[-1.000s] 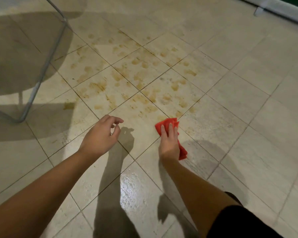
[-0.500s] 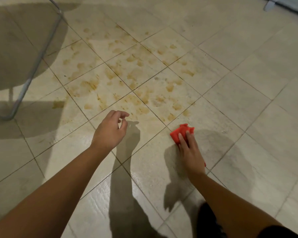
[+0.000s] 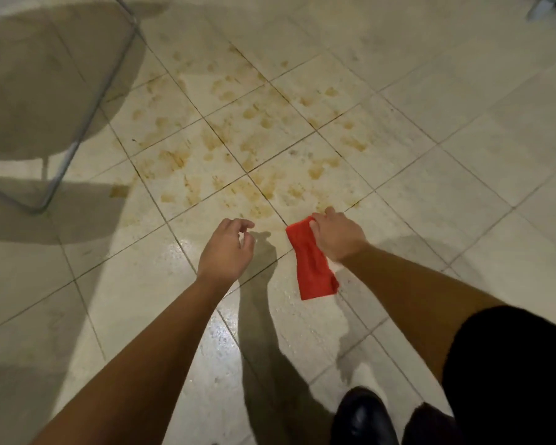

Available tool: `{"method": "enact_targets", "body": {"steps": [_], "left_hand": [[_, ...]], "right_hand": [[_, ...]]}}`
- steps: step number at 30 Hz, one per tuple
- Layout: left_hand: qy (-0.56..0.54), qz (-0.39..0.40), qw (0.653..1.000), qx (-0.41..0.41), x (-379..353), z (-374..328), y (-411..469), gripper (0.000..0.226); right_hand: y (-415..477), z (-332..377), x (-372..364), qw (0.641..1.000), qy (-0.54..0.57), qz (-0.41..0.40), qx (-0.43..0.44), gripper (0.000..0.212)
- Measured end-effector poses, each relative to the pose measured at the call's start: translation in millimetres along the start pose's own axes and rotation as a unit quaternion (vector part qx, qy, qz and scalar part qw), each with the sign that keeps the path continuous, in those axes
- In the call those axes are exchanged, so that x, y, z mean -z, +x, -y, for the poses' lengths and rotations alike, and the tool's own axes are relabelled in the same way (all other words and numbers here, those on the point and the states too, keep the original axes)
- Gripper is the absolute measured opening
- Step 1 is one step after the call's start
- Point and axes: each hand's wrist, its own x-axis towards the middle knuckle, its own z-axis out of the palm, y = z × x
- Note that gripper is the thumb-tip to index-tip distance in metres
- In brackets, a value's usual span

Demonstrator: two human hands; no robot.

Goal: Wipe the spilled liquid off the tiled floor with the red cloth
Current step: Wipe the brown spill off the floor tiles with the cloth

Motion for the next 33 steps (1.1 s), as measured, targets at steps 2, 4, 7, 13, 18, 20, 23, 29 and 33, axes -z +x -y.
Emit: {"method": "enact_targets", "body": {"steps": [2, 4, 7, 13, 18, 20, 23, 29, 33], "left_hand": [[-0.008, -0.004, 1.000, -0.004, -11, -9, 5, 0.028], [-0.023, -0.005, 1.000, -0.011, -24, -21, 10, 0.030], [-0.014, 0.022, 0.999, -0.033, -49, -36, 7, 0.034], [0.072, 0.076, 0.993, -0.050, -100, -31, 1, 0.070], [0.105, 0.092, 0.987, -0.080, -134, -36, -3, 0.089], [0.126, 0.081, 0.981, -0.119, -143, -40, 4, 0.086], [0.162, 0.108, 0.962, -0.191, -152, -50, 10, 0.067], [0.295, 0.175, 0.875, -0.341, -172, -58, -2, 0.106], [0.317, 0.097, 0.906, -0.264, -155, -65, 26, 0.095]], "right_hand": [[16, -23, 34, 0.998, -0.043, 0.029, 0.029, 0.034], [24, -40, 55, 0.995, -0.069, 0.036, 0.062, 0.033], [21, -63, 59, 0.991, -0.090, 0.042, 0.091, 0.037], [2, -81, 17, 0.999, 0.050, 0.009, 0.006, 0.037], [-5, -82, -16, 0.974, 0.147, -0.166, -0.036, 0.031], [-4, -82, -20, 0.965, 0.164, -0.202, -0.034, 0.032], [-1, -85, -17, 0.966, 0.170, -0.195, -0.026, 0.028], [0, -91, -18, 0.968, 0.192, -0.154, -0.058, 0.029], [1, -98, -6, 0.959, 0.195, -0.191, -0.081, 0.029]]}}
